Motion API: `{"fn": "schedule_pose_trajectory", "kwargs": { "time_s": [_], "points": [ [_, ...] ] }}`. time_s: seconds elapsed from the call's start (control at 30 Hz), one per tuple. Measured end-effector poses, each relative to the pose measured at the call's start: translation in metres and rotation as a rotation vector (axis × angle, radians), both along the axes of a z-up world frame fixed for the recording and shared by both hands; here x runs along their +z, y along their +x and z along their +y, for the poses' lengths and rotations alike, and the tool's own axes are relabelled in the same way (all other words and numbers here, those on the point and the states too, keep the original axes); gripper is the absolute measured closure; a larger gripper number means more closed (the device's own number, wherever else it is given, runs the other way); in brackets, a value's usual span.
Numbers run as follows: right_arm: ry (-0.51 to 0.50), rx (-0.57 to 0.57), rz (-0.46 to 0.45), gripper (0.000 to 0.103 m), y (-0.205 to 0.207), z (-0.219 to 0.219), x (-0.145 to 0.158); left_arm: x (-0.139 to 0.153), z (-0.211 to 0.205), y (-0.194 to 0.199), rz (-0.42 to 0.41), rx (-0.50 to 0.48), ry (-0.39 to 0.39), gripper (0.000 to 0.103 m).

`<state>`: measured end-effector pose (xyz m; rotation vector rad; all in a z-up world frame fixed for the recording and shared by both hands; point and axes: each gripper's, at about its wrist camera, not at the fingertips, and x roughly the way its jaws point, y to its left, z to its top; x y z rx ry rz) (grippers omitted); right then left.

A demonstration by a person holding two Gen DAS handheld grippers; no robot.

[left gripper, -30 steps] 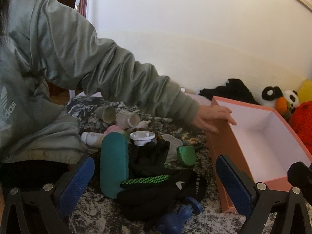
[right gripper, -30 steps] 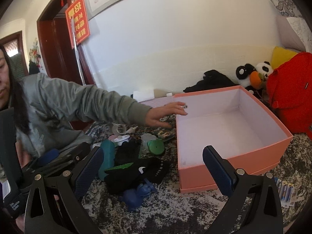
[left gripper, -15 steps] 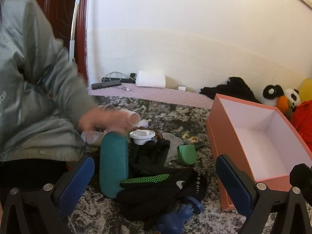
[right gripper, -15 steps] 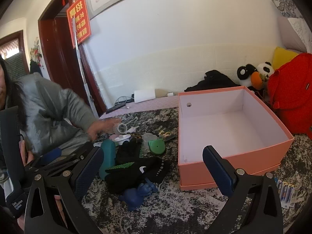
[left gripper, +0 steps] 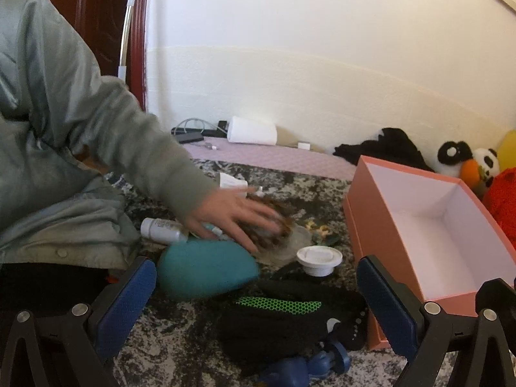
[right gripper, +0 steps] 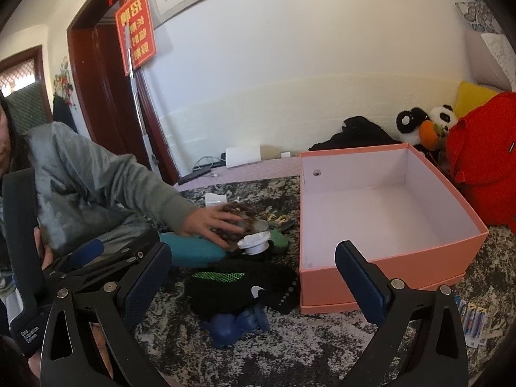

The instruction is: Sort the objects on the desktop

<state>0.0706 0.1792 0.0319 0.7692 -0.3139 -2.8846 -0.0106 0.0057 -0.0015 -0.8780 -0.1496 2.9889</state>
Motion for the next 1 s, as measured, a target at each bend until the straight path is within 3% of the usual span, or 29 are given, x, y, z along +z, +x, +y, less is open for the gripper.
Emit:
{"fn": "schedule_pose_trajectory", "kwargs": {
  "time_s": [1.0],
  "points": [
    [0.015,-0.007,-0.016,0.0,-0.0018,-0.0061,-0.0057,-0.0009,-0.0056,0.002,-0.002,0.012,0.001,0.001]
  ]
}}
